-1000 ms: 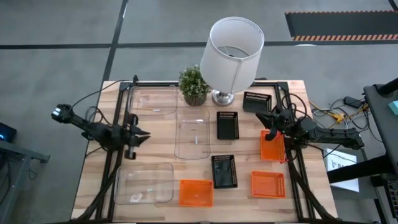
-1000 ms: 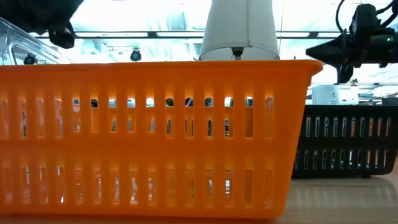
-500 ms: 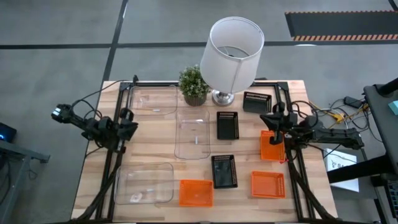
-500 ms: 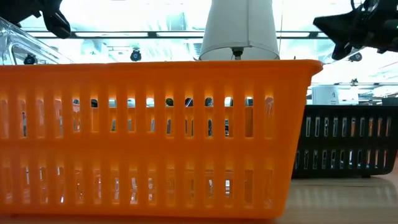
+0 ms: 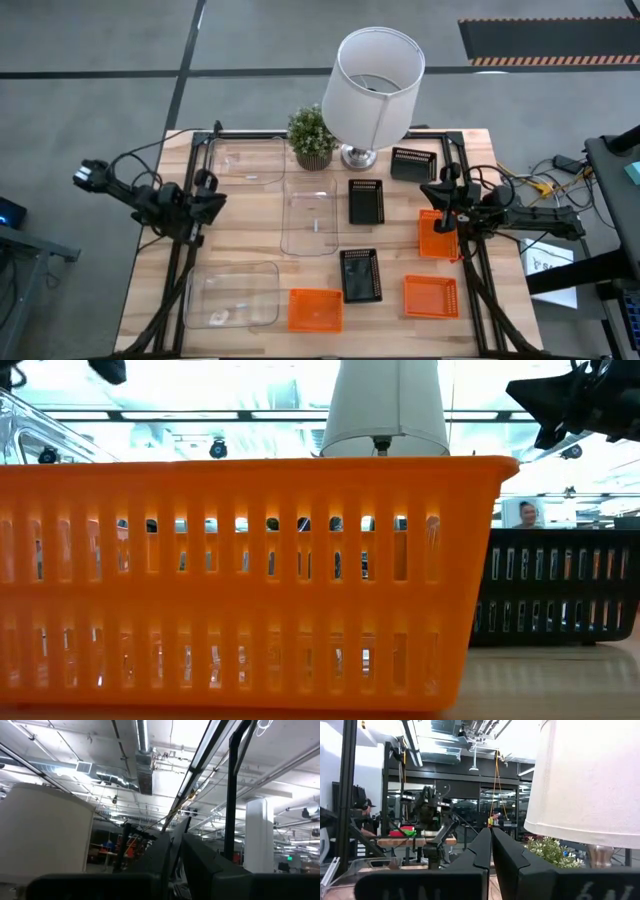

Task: Stack baskets by color
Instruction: Stack the middle transparent bin into the top transparent bin

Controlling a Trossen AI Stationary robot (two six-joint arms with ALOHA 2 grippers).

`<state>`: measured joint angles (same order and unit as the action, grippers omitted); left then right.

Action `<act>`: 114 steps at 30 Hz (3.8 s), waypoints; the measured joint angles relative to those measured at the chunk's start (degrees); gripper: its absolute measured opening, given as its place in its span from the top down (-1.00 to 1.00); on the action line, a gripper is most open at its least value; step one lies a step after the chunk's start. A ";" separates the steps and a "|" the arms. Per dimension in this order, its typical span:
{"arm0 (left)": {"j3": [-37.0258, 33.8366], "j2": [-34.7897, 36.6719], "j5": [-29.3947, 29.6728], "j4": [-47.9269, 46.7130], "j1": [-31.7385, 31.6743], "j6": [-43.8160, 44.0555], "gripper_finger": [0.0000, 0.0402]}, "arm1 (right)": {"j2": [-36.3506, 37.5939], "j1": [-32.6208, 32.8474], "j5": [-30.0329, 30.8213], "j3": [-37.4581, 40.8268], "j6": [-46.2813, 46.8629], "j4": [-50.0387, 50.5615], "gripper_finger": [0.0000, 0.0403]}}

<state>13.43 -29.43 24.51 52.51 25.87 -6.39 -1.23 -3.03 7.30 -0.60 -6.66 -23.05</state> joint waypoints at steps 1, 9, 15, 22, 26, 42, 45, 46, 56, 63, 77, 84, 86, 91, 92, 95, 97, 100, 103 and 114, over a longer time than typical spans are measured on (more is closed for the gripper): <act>1.34 -1.49 0.02 0.00 0.02 0.00 0.84 | 0.00 0.00 0.01 0.00 0.00 0.00 0.96; 12.22 -13.13 5.47 -1.03 0.00 0.07 0.84 | 0.02 0.00 0.18 -0.18 -2.27 0.03 0.96; 18.40 -24.07 7.46 -2.00 0.02 0.53 0.84 | 0.02 0.01 0.16 -0.90 -3.11 -0.01 0.96; 25.92 -36.40 7.74 -1.50 0.00 1.66 0.84 | 0.02 0.01 0.19 -0.94 -3.85 0.43 0.96; 29.41 -41.93 7.76 -2.05 0.00 1.65 0.84 | 0.02 -0.01 0.19 -0.98 -3.90 1.72 0.96; 53.50 -55.64 2.38 -45.70 -3.27 13.58 0.84 | 0.00 0.01 0.21 -1.07 -4.04 2.62 0.96; 58.48 -57.75 -4.29 -55.77 -4.14 17.01 0.84 | 0.00 0.01 0.21 -1.07 -3.94 2.64 0.96; 60.04 -58.43 -6.63 -59.35 -4.25 18.09 0.84 | 0.00 0.00 0.23 -1.09 -3.89 2.64 0.96; 69.11 -63.79 -9.07 -81.44 -4.62 24.55 0.60 | 0.00 -0.01 0.23 -1.14 -3.87 2.84 0.96; 68.92 -66.39 -9.22 -81.83 -4.90 23.34 0.11 | 0.00 -0.01 0.22 -1.14 -3.87 2.94 0.96; 69.14 -73.92 -6.51 -80.89 -6.58 17.97 -0.07 | -0.02 0.00 0.21 -1.14 -3.87 3.29 0.96; 68.75 -76.72 -6.67 -79.02 -7.91 17.99 -0.07 | -0.02 -0.01 0.21 -1.14 -3.87 3.34 0.96; 68.72 -77.28 -6.64 -78.14 -8.09 17.98 -0.07 | -0.02 0.00 0.21 -1.14 -3.87 3.36 0.96; 68.72 -77.26 -6.60 -78.19 -8.17 18.06 -0.07 | -0.04 -0.01 0.22 -1.14 -3.85 3.45 0.96; 68.72 -77.26 -6.60 -78.27 -8.19 18.08 -0.07 | -0.04 0.00 0.21 -1.14 -3.85 3.45 0.96; 68.68 -77.44 -6.56 -78.36 -8.42 19.30 -0.07 | -0.04 -0.01 0.21 -1.14 -3.85 3.48 0.96; 68.16 -77.53 -6.41 -78.00 -8.57 20.43 -0.07 | -0.06 0.00 0.21 -1.14 -3.85 3.48 0.96; 66.74 -77.53 -6.19 -75.78 -8.63 22.52 -0.07 | -0.04 0.01 0.21 -1.14 -2.96 3.50 0.96; 65.57 -77.67 -6.76 -75.19 -8.63 24.12 -0.07 | -0.04 -0.02 0.21 -1.14 -2.36 3.50 0.96; 62.88 -77.64 -7.60 -73.69 -8.77 27.03 -0.06 | -0.07 0.01 0.21 -1.14 -2.36 3.50 0.96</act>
<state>76.31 -107.07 16.91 -21.18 17.10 20.63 -1.30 -3.03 7.51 -1.74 -9.02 -19.55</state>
